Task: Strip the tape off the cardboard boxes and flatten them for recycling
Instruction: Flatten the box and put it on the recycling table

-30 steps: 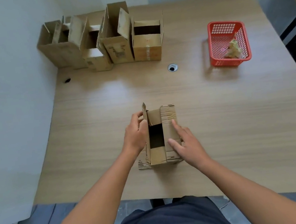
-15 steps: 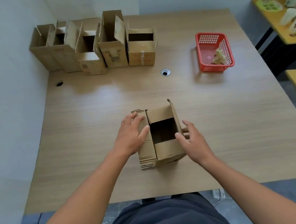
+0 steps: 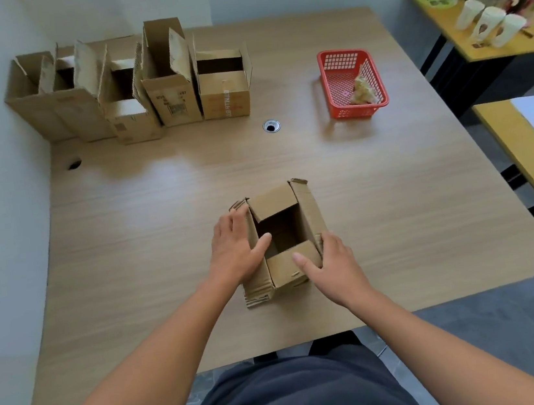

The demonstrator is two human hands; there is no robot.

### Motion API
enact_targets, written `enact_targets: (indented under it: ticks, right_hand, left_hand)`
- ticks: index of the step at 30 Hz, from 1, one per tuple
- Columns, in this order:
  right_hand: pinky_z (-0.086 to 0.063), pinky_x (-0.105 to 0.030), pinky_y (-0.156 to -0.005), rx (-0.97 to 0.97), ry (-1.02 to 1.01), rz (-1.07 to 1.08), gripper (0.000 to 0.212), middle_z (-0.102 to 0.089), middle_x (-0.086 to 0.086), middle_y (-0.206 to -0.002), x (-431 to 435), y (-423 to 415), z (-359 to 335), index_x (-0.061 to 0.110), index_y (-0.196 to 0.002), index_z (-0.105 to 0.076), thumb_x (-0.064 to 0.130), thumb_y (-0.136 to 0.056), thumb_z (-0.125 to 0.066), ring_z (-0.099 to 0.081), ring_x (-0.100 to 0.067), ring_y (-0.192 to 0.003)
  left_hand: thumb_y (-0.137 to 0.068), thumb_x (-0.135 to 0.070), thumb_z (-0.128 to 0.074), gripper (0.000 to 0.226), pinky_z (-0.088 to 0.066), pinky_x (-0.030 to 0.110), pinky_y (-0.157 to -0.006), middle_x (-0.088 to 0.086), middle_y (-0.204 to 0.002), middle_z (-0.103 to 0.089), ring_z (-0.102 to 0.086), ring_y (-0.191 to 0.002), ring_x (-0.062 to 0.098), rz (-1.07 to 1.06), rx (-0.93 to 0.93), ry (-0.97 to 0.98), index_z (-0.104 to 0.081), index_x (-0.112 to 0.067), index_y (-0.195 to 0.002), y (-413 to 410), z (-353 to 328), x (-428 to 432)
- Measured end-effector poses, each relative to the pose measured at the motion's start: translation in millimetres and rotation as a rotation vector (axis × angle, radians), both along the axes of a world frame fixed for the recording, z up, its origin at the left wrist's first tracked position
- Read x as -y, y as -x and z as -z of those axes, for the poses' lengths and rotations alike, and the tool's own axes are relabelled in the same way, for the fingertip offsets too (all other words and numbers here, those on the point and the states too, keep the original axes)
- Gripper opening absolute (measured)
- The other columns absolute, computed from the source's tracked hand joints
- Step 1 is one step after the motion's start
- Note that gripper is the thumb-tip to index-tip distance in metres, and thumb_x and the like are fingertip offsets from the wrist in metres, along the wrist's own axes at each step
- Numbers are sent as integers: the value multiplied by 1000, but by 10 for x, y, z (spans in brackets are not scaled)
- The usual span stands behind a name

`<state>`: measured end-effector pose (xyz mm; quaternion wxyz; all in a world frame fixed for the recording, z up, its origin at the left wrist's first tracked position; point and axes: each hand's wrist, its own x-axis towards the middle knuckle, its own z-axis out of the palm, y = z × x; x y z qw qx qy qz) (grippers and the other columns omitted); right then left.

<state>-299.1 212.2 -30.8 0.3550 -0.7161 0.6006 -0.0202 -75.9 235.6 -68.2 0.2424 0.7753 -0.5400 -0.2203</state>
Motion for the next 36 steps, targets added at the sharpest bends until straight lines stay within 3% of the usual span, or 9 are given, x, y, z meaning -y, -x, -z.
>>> enact_targets:
  ticks: [7,10,15,20,22,24,27,30,36]
  right_hand:
    - [-7,-62,-122,49,-106,103,96,9,-12,-171,-53,-256,29,53,-157,5,89,-82,-42,7,-36,-157]
    - [-9,-61,-122,15,-110,49,71,9,-14,-170,9,-189,44,66,-145,-28,89,-81,-44,10,-36,-156]
    - [-18,-53,-123,192,-93,124,37,-8,-11,-168,118,-99,9,33,-89,-63,70,-84,-65,2,-28,-155]
    - [-24,-46,-122,354,74,188,31,-19,-6,-165,133,-13,-133,19,-77,-57,39,-86,-78,-8,-16,-153]
    - [-25,-43,-121,411,98,194,22,-12,-3,-166,151,66,-159,25,-99,-59,27,-87,-77,-5,-13,-154]
    - [-21,-38,-118,440,152,206,57,-7,2,-165,181,150,-179,38,-134,-46,20,-87,-73,-4,-10,-153]
    - [-38,-35,-103,465,33,406,74,-39,4,-146,279,247,-200,38,-152,-26,29,-93,-69,-42,-14,-134]
    - [-62,-45,-77,688,-302,556,31,-77,1,-101,392,296,-152,20,-127,-63,33,-100,-64,-75,-18,-87]
    - [-57,-41,-89,777,-128,369,15,-77,4,-107,492,402,-99,26,-112,-72,27,-104,-60,-73,-18,-99]
  left_hand:
    - [-87,-67,-60,73,-48,41,-94,4,-121,-49,-49,-120,27,171,262,-226,-36,-38,-149,-190,-389,515]
    - [-95,-72,-39,60,-47,37,-85,-3,-107,-55,-56,-108,22,163,60,-242,-60,-30,-132,-270,-464,547]
    - [-100,-66,-37,68,-51,36,-74,3,-92,-57,-59,-80,18,-133,-162,-161,-62,-11,-69,-336,-436,418]
    - [-101,-52,-53,34,-55,35,-73,-1,-97,-71,-67,-89,17,-370,-651,-142,-70,-22,-102,-300,-371,275]
    - [-101,-50,-55,30,-51,29,-67,-5,-97,-72,-67,-89,12,-478,-779,-94,-71,-24,-97,-300,-389,237]
    - [-102,-49,-55,31,-49,27,-65,-9,-93,-75,-68,-86,9,-547,-874,-36,-71,-23,-97,-311,-381,212]
    - [-103,-46,-54,29,-50,29,-72,-7,-96,-74,-67,-88,11,-655,-1028,22,-69,-22,-100,-309,-364,142]
    - [-106,-41,-51,25,-53,30,-80,-2,-107,-76,-68,-97,14,-689,-1213,96,-67,-22,-109,-309,-295,56]
    - [-96,-18,-39,30,-48,40,-89,14,-106,-70,-64,-93,29,-535,-1340,79,-62,-13,-114,-520,-295,-188]
